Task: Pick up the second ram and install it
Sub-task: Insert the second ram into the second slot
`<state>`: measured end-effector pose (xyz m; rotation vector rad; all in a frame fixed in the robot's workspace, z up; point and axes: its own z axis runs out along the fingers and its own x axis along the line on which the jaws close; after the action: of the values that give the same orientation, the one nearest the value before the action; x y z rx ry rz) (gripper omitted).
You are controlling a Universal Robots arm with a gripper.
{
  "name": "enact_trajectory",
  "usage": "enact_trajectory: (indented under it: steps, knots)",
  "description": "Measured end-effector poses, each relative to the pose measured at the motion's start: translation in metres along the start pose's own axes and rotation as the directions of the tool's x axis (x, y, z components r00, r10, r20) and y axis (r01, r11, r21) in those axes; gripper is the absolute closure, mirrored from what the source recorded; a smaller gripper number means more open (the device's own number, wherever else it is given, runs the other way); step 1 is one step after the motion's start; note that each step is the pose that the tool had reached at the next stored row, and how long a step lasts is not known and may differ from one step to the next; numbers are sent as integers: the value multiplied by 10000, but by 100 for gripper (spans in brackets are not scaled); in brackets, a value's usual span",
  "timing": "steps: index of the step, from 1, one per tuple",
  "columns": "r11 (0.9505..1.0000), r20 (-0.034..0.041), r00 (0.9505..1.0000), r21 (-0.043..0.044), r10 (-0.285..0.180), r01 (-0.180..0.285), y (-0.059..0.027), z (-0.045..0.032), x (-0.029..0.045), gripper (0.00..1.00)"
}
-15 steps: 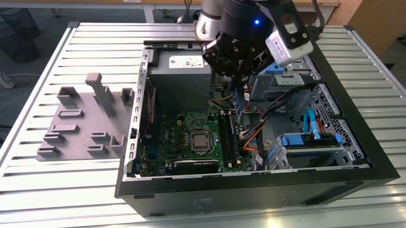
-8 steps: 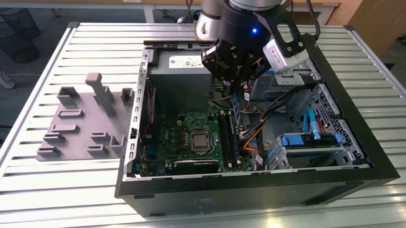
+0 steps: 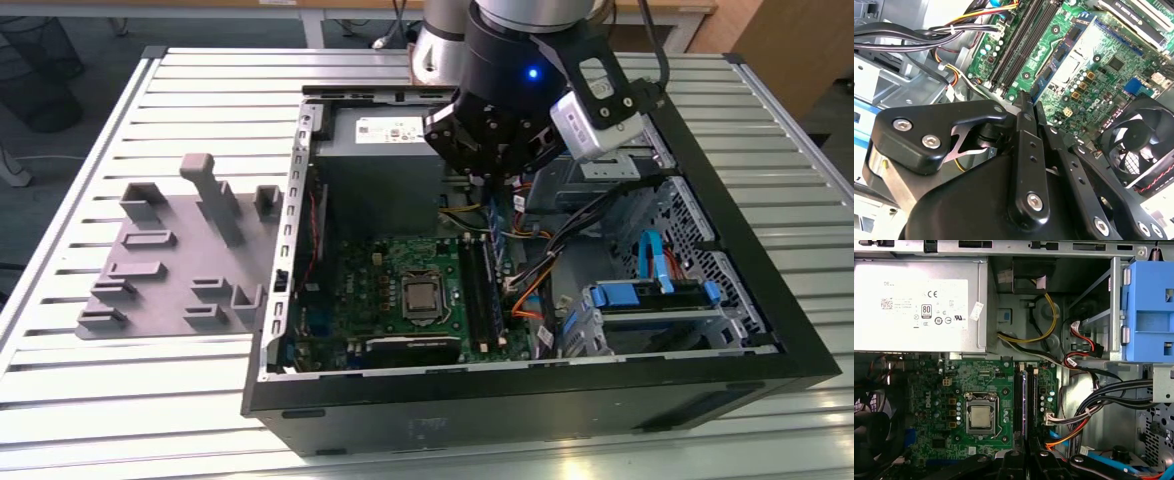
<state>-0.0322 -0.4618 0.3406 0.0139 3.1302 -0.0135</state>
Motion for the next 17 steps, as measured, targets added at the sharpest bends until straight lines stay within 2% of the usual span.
enact_trajectory:
  steps: [11, 17]
  knots:
    - [10000, 0, 10000, 8, 1, -1, 1, 5, 0, 86]
    - [10000, -34, 10000, 8, 0, 0, 1, 66, 1, 86]
